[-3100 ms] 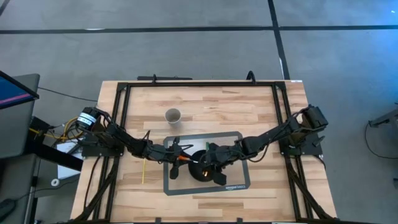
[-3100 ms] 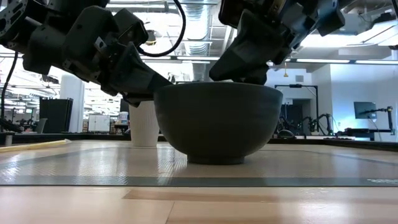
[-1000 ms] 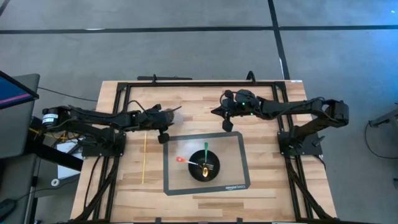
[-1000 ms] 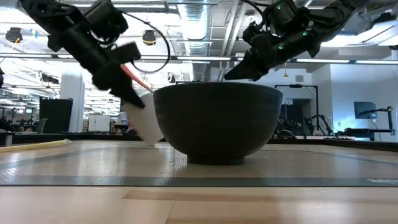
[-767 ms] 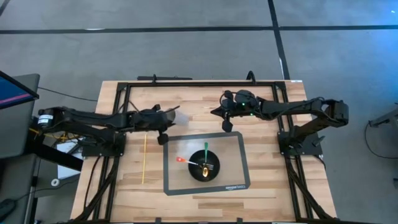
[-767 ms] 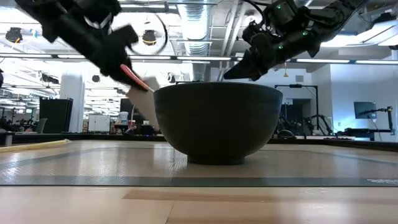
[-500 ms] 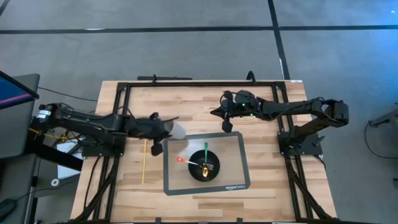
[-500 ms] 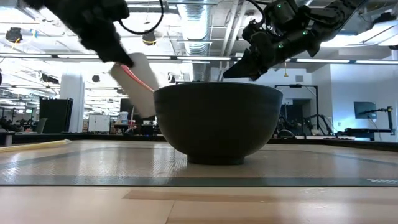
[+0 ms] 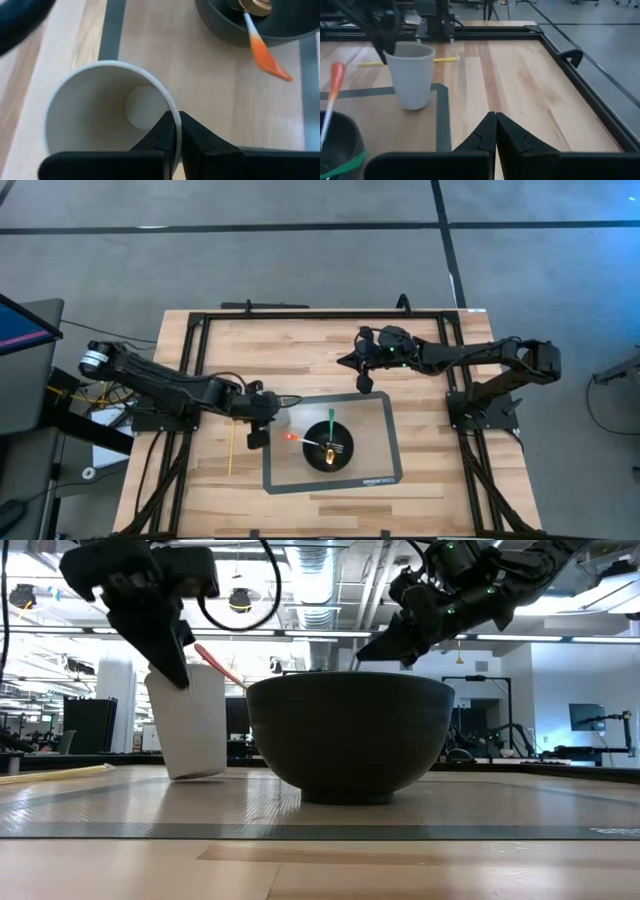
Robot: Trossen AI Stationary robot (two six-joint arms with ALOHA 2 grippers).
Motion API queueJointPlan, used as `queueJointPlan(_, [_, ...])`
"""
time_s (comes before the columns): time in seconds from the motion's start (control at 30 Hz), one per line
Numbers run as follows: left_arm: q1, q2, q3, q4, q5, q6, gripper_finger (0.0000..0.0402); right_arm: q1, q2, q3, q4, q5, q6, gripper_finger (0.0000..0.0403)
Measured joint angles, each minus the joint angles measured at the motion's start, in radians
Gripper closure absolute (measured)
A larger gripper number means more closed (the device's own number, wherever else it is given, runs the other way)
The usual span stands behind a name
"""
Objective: Pick & Place Utensil
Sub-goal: Put the white cup to the top left of the black bowl on the transparent mat, then put the orange straw into the white cup on the transparent mat
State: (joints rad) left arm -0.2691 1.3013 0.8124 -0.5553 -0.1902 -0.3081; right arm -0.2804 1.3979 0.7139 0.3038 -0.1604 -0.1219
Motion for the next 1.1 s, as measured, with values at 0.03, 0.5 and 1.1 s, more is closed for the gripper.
queueJointPlan(0.03, [0.001, 0.013, 0.004, 0.004, -0.004, 0.0, 0.0388, 0.005, 0.0, 0.0, 0.0, 0.0, 0.0, 0.0402])
queueJointPlan(0.5, [0.003, 0.033, -0.002, 0.044, 0.012, -0.019, 0.0313, 0.032, 0.0, 0.001, 0.043, 0.0, -0.035, 0.0402])
queueJointPlan(1.1, [-0.033, -0.349, -0.016, -0.071, -0.061, -0.183, 0.028, 0.032, 0.0, 0.001, 0.039, 0.0, -0.034, 0.0402])
